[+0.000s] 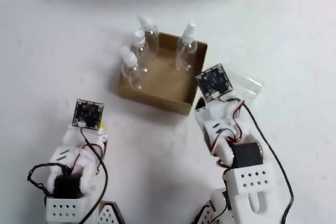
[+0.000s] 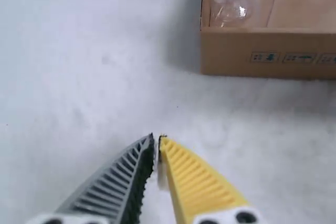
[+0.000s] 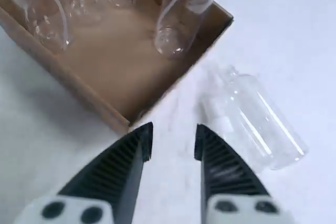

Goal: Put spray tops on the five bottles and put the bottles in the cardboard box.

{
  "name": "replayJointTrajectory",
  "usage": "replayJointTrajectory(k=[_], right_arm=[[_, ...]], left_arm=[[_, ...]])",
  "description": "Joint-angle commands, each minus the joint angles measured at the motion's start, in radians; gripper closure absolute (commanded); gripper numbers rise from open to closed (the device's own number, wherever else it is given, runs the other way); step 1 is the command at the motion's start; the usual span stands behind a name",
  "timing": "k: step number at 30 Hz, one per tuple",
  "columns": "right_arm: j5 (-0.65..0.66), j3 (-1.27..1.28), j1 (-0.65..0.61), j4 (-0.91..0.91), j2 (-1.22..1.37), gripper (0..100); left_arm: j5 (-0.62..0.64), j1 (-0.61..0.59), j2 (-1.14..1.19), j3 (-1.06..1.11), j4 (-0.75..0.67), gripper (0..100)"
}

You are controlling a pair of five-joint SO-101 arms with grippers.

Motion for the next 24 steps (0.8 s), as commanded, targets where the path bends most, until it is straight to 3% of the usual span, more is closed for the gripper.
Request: replayJointTrajectory(k=[1, 6, 9, 20, 24], right_arm=[[0.087, -0.012, 0.062, 0.008, -0.022, 91.5], [0.130, -0.018, 0.082, 0.008, 0.050, 92.0], [0.130, -0.049, 0.081, 0.005, 0.168, 98.5], [0.137, -0.370, 0.142, 0.002, 0.621, 98.1], [0.241, -0.508, 0.168, 0.002, 0.766, 97.8]], left_arm=[[-0.009, -0.008, -0.007, -0.003, 0.003, 97], [-0.009, -0.008, -0.007, -0.003, 0.003, 97], [-0.009, -0.008, -0.007, -0.003, 0.003, 97], [-0.009, -0.008, -0.007, -0.003, 0.003, 97], [-0.009, -0.008, -0.007, -0.003, 0.002, 97]])
